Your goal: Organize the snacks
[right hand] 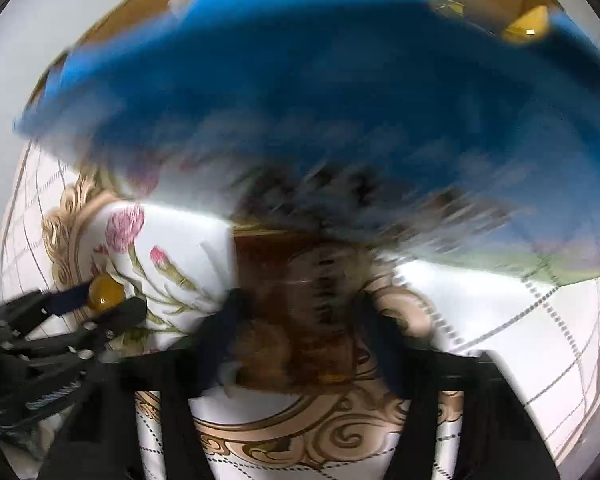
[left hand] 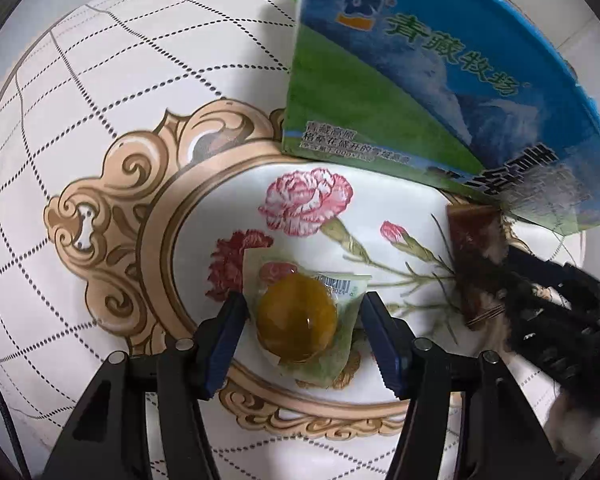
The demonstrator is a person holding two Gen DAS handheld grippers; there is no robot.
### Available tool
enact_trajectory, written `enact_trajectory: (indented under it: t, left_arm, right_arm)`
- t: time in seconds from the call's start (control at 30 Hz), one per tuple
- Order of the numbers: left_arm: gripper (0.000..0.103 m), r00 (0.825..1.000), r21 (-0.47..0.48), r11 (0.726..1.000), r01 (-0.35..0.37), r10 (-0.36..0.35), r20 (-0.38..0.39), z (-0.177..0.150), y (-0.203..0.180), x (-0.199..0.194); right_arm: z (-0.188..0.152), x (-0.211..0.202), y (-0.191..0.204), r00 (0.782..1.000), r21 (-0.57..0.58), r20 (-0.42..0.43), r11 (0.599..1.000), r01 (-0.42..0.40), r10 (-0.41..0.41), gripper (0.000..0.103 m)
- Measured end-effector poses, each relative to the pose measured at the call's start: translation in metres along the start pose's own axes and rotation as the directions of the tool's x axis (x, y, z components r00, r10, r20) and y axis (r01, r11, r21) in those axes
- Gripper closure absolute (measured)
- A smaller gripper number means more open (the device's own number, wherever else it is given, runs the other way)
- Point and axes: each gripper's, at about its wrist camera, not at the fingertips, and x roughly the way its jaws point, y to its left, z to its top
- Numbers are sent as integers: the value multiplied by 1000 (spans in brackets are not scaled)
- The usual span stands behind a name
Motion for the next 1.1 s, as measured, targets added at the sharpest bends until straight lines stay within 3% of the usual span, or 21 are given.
enact_trajectory:
  t: [0.2,0.4,0.57,0.73,0.8,0.83,1.0,1.1]
  left_arm:
    - [46,993,-5,997,75,-75,-90,-42,15,2]
    - [46,974,32,992,119,-110,-199,-101,8,9]
    - [35,965,87,992,92,-67,-252,-108,2,23]
    - [35,963,153,988,33,10,-271,-108,-6,28]
    - [38,967,176,984,9,37,-254,-112,-12,27]
    - [45,969,192,981,-13,60,-239,-112,-17,26]
    - [47,975,200,980,-20,63,-215,-126,-48,13]
    - [48,978,188,982,-2,41,-206,-118,-43,-6]
  right_arm:
    - [-51,-7,-3,993,38,-113,998,42,-37,48]
    - [-109,-5,-19,970,158,-237,987,-15,52,49]
    - [-115,-1,-31,968,219,-237,975,-34,87,48]
    - [-112,5,-46,967,256,-237,966,-27,90,42]
    - [-113,8,-42,970,244,-236,970,-1,60,40]
    - [-115,9,-38,972,234,-233,972,21,35,40]
    - [-121,13,-11,976,144,-195,981,130,-100,45]
    - [-119,6,-7,982,152,-167,982,110,-85,45]
